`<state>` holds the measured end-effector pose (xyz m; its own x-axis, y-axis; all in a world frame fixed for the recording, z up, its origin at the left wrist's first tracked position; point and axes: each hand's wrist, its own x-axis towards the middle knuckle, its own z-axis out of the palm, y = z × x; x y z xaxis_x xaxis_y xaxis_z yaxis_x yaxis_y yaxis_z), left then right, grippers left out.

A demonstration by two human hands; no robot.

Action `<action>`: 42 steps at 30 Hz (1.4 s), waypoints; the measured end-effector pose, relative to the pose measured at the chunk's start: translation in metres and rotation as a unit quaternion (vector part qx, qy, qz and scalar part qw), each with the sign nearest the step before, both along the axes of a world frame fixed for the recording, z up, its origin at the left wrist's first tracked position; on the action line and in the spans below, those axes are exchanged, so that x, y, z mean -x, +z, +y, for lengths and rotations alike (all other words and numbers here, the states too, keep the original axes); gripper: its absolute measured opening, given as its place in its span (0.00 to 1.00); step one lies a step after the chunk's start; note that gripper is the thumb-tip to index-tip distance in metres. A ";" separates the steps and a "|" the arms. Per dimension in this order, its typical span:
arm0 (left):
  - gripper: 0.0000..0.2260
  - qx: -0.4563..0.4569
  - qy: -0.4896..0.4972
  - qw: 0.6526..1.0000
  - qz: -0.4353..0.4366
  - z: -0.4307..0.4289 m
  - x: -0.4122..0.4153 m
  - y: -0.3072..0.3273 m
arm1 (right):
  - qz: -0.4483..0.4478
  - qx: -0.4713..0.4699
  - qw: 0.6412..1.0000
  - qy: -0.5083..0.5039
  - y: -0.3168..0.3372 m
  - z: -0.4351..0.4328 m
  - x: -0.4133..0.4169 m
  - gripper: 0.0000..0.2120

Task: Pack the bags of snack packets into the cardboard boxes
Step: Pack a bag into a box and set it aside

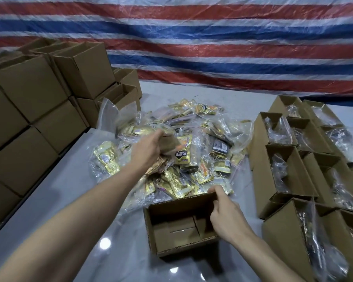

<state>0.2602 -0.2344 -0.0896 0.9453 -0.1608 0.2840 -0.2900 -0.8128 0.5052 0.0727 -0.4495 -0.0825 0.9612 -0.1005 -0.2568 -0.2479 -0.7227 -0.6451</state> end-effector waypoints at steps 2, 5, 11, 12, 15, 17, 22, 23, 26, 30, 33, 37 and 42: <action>0.09 0.077 0.022 0.996 0.026 0.008 0.007 0.018 | 0.011 0.008 1.000 0.000 0.004 0.004 0.004 0.21; 0.08 0.164 0.037 0.985 0.028 0.020 0.017 0.045 | 0.038 0.018 0.999 0.000 0.012 0.010 0.009 0.26; 0.07 0.307 0.089 0.947 0.043 0.034 0.048 0.112 | 0.087 0.007 0.996 0.017 0.029 0.014 0.019 0.32; 0.07 0.331 0.087 0.939 0.048 0.035 0.055 0.124 | 0.092 0.003 0.996 0.018 0.031 0.014 0.020 0.32; 0.07 0.383 0.057 0.919 0.072 0.034 0.078 0.153 | 0.100 -0.010 0.995 0.020 0.033 0.014 0.024 0.32; 0.08 0.410 0.035 0.905 0.105 0.030 0.094 0.164 | 0.107 -0.014 0.994 0.025 0.035 0.013 0.025 0.34; 0.09 0.392 0.014 0.892 0.225 0.016 0.131 0.155 | 0.130 -0.035 0.991 0.026 0.037 0.008 0.027 0.30; 0.08 0.354 0.013 0.906 0.230 0.013 0.137 0.149 | 0.129 -0.038 0.990 0.028 0.036 0.008 0.027 0.28; 0.08 0.241 -0.009 0.944 0.228 0.008 0.150 0.127 | 0.133 -0.063 0.989 0.032 0.034 0.006 0.029 0.29; 0.11 0.026 -0.114 0.975 0.188 -0.001 0.153 0.105 | 0.132 -0.067 0.988 0.035 0.028 0.004 0.028 0.31; 0.11 -0.201 -0.210 0.946 0.144 -0.017 0.157 0.096 | 0.135 -0.089 0.986 0.026 0.025 0.004 0.026 0.26; 0.08 -0.375 -0.258 0.890 -0.003 -0.047 0.166 0.080 | 0.142 -0.114 0.983 0.019 0.022 0.006 0.024 0.20; 0.25 -0.371 -0.265 0.890 0.028 -0.065 0.171 0.069 | 0.134 -0.109 0.985 0.003 0.016 0.006 0.019 0.18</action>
